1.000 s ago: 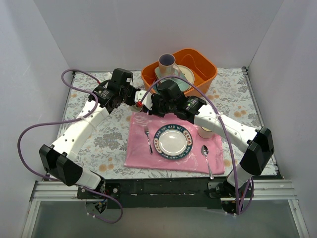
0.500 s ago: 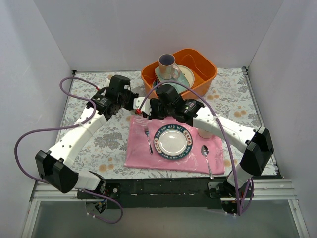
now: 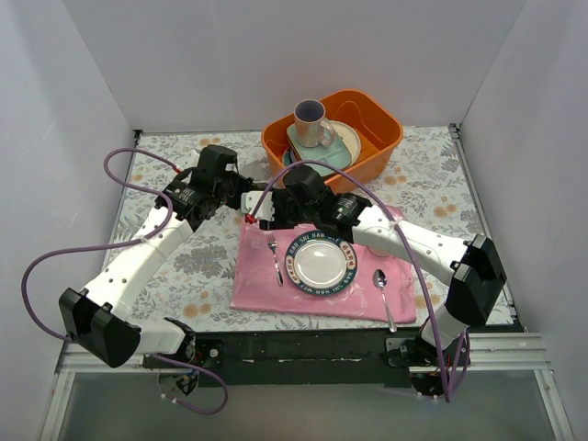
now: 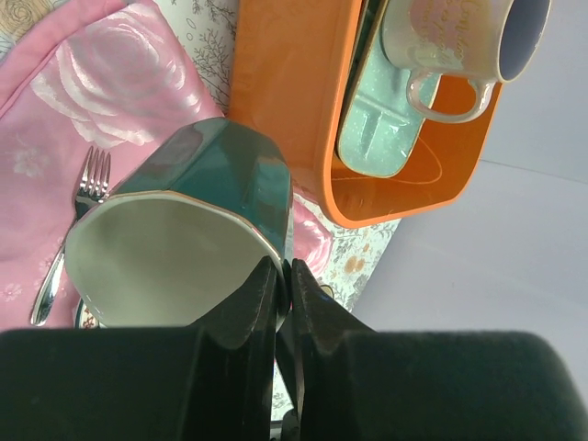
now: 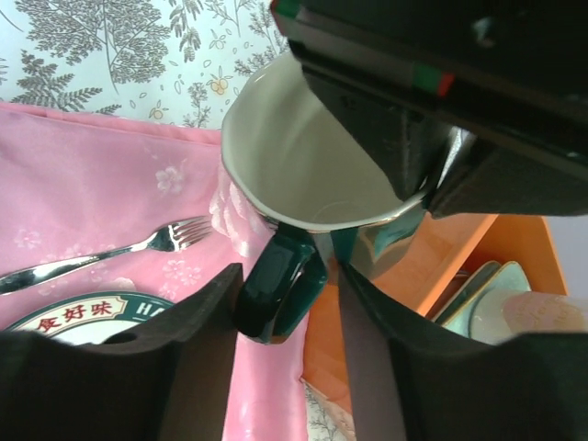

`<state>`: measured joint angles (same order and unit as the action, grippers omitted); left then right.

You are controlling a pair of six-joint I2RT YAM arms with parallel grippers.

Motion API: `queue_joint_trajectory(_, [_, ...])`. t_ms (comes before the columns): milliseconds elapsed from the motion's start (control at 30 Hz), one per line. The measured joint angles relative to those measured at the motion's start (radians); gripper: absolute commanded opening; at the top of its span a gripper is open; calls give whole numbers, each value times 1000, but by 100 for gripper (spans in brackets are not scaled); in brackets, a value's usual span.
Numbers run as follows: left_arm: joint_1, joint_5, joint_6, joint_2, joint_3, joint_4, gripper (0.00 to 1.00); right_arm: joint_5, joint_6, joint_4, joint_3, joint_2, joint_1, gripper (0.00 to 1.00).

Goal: Place the mixed dishes into the plastic bin
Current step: Pick up the cup at the center of the board.

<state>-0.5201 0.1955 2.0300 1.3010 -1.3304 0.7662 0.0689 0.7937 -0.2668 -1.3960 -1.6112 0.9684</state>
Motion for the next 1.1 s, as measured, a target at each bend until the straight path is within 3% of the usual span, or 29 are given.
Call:
queue_joint_trajectory(200, [0, 3, -4, -6, 9, -3, 0, -41, 3, 23, 2, -10, 10, 56])
queue_joint_trajectory(333, [0, 8, -10, -16, 18, -1, 0, -69, 4, 42, 5, -21, 17, 69])
queue_joint_trajectory(767, [0, 25, -14, -48, 43, 19, 0, -168, -34, 170, 71, -29, 54, 63])
queue_joint_trajectory(800, [0, 29, -14, -50, 44, 18, 0, -172, -42, 175, 73, -30, 55, 61])
queue_joint_trajectory(933, [0, 37, -12, -64, 48, 10, 0, -172, -77, 198, 87, -32, 57, 30])
queue_joint_trajectory(1000, [0, 44, -10, -72, 49, -1, 0, -167, -95, 203, 92, -32, 60, 22])
queue_joint_trajectory(1100, [0, 49, -15, -81, 52, -11, 0, -157, -90, 221, 97, -32, 64, 3])
